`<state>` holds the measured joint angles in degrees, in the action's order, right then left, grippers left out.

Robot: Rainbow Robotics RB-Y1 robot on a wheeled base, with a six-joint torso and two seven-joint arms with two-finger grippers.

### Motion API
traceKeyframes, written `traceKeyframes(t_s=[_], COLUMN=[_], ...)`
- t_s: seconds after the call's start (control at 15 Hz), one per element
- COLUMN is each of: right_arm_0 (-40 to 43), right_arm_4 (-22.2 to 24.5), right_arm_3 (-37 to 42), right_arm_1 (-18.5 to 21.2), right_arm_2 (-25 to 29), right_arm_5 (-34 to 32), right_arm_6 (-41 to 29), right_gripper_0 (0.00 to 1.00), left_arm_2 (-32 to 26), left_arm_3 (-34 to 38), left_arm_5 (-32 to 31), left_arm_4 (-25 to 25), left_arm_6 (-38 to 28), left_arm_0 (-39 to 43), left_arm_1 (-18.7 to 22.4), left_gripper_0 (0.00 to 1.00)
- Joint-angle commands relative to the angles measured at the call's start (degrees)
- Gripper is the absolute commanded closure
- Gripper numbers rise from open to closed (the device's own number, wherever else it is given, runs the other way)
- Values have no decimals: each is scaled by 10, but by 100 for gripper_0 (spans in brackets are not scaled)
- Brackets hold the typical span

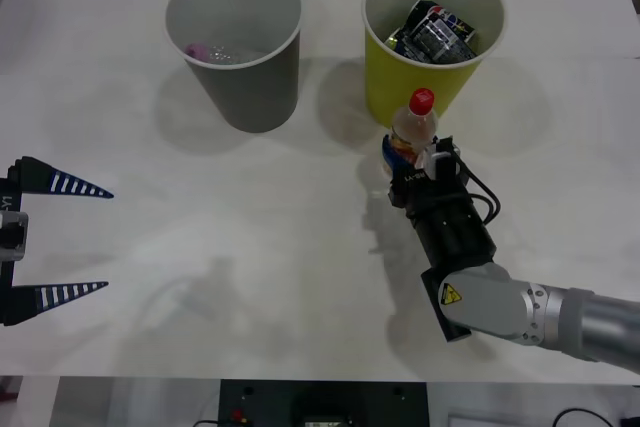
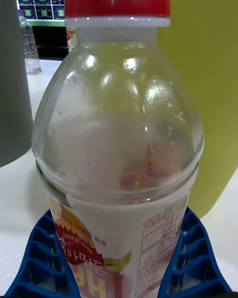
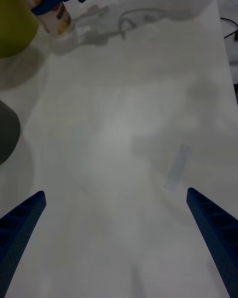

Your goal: Put the can into the green bin and the plastic bottle into the gray bin

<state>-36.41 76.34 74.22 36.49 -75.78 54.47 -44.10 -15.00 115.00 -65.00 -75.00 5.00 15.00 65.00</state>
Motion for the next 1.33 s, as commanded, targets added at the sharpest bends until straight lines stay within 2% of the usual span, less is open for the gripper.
traceKeyframes(t_s=[0.07, 0.4, 0.6, 0.67, 0.8, 0.93, 1.0, 1.33], right_arm_0=[6, 37, 53, 61, 88, 130, 152, 223], right_arm_4=[3, 46, 72, 89, 127, 159, 166, 156], right_arm_3=[40, 169, 242, 266, 291, 318, 334, 386], right_arm_1=[23, 129, 198, 223, 252, 273, 280, 287], right_arm_2=[-1, 0, 10, 29, 89, 172, 223, 409], right_arm_5=[-6, -68, -131, -177, -273, -380, -444, -670], right_arm_6=[6, 23, 33, 37, 40, 40, 40, 23], right_gripper_0=[100, 100, 100, 100, 100, 100, 100, 100], left_arm_2=[0, 0, 0, 0, 0, 0, 0, 0], left_arm_3=[0, 0, 0, 0, 0, 0, 0, 0], left_arm_5=[0, 0, 0, 0, 0, 0, 0, 0], left_arm_4=[0, 0, 0, 0, 0, 0, 0, 0], left_arm_6=[0, 0, 0, 0, 0, 0, 0, 0], left_arm_0=[0, 0, 0, 0, 0, 0, 0, 0], left_arm_1=[0, 0, 0, 0, 0, 0, 0, 0], left_gripper_0=[2, 2, 2, 2, 2, 2, 2, 2])
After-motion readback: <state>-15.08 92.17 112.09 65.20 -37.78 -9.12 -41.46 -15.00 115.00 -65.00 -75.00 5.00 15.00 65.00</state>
